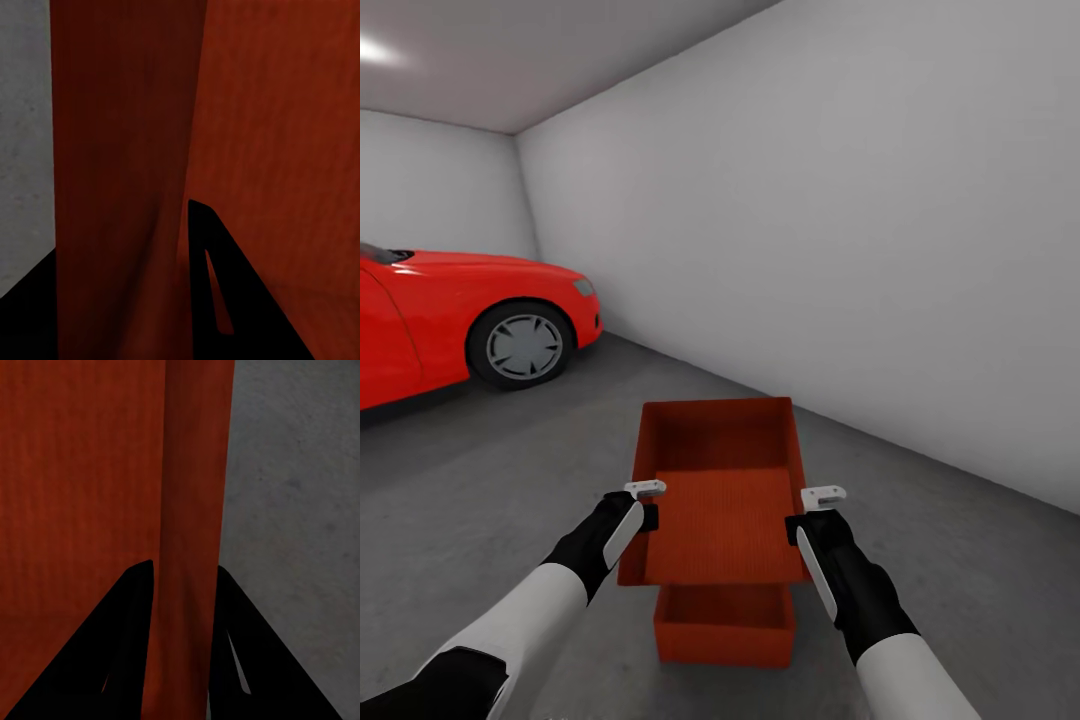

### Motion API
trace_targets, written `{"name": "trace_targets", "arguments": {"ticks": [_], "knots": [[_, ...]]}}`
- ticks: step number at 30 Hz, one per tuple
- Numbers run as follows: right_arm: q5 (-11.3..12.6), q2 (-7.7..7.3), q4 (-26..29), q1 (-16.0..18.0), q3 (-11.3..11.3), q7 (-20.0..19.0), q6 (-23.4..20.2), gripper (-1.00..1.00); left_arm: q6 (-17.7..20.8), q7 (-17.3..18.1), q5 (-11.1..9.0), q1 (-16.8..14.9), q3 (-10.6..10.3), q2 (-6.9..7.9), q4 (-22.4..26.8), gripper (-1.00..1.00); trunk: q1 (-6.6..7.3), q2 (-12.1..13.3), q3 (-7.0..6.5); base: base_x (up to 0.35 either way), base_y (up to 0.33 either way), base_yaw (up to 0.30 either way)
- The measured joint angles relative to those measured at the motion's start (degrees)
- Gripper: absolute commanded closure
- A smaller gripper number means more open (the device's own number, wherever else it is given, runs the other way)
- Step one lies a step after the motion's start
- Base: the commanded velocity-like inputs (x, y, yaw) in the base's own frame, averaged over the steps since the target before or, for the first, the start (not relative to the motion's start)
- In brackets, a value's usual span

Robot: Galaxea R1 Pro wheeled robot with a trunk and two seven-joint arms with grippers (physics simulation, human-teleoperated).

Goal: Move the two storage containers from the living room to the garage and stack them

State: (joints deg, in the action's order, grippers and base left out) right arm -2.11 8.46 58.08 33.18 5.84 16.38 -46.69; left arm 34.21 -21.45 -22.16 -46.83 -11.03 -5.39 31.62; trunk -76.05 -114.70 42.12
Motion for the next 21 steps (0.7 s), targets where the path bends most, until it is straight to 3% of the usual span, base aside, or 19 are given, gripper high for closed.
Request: {"name": "trace_targets", "arguments": {"ticks": [11,21], "knots": [[0.0,0.0,0.0,0.0,0.0,0.0,0.0,1.0,0.0,0.0,0.0,0.0,0.0,0.0,0.0,1.0,-2.42,-4.4,1.97,0.0,0.0,0.0],[0.0,0.0,0.0,0.0,0.0,0.0,0.0,1.0,0.0,0.0,0.0,0.0,0.0,0.01,0.0,1.0,-2.42,-4.4,1.98,0.021,0.0,0.0]]}}
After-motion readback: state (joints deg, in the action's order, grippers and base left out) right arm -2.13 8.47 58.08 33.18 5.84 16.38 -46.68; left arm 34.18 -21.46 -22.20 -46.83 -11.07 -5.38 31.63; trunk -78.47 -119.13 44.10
